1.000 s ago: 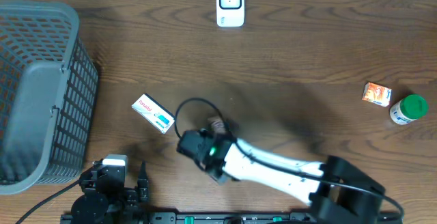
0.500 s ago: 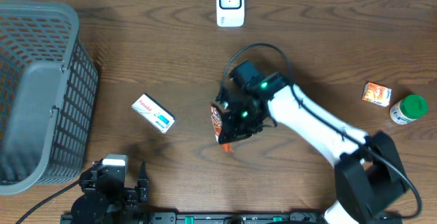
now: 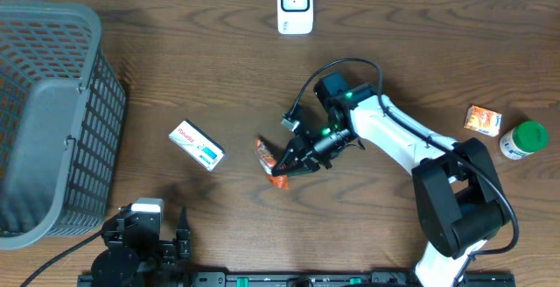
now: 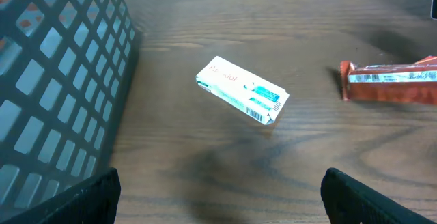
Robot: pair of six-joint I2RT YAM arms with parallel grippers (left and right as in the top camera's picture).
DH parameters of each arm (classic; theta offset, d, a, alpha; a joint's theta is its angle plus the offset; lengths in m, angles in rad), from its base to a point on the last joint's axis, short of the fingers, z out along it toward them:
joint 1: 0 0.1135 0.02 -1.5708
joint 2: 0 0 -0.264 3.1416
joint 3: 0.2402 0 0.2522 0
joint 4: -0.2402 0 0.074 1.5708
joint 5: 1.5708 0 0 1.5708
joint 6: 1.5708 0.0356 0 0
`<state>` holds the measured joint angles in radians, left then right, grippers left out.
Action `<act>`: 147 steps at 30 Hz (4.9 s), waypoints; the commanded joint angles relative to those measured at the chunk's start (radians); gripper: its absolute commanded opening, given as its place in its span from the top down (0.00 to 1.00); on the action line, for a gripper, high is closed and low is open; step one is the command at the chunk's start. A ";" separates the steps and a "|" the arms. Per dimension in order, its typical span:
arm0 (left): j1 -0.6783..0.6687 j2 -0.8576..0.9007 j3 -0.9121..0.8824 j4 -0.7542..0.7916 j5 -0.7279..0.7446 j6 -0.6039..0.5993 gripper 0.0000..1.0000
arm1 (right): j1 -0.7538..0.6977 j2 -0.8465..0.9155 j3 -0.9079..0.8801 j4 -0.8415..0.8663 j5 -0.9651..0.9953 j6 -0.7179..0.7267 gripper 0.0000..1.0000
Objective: Scan the item barcode
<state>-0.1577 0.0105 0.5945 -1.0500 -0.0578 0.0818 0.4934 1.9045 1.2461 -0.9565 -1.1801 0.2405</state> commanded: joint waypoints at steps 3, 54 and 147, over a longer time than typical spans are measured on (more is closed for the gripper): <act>0.004 -0.006 -0.002 0.000 0.002 -0.002 0.07 | 0.036 -0.003 -0.005 0.000 -0.209 -0.010 0.99; 0.004 -0.006 -0.002 0.000 0.002 -0.002 0.07 | -0.102 0.108 -0.005 0.001 0.441 0.220 0.99; 0.004 -0.006 -0.002 0.000 0.002 -0.002 0.07 | -0.135 0.335 -0.017 0.183 0.659 -0.630 0.90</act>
<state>-0.1577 0.0101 0.5945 -1.0504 -0.0578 0.0818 0.3374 2.1479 1.2823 -0.7780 -0.8104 -0.3923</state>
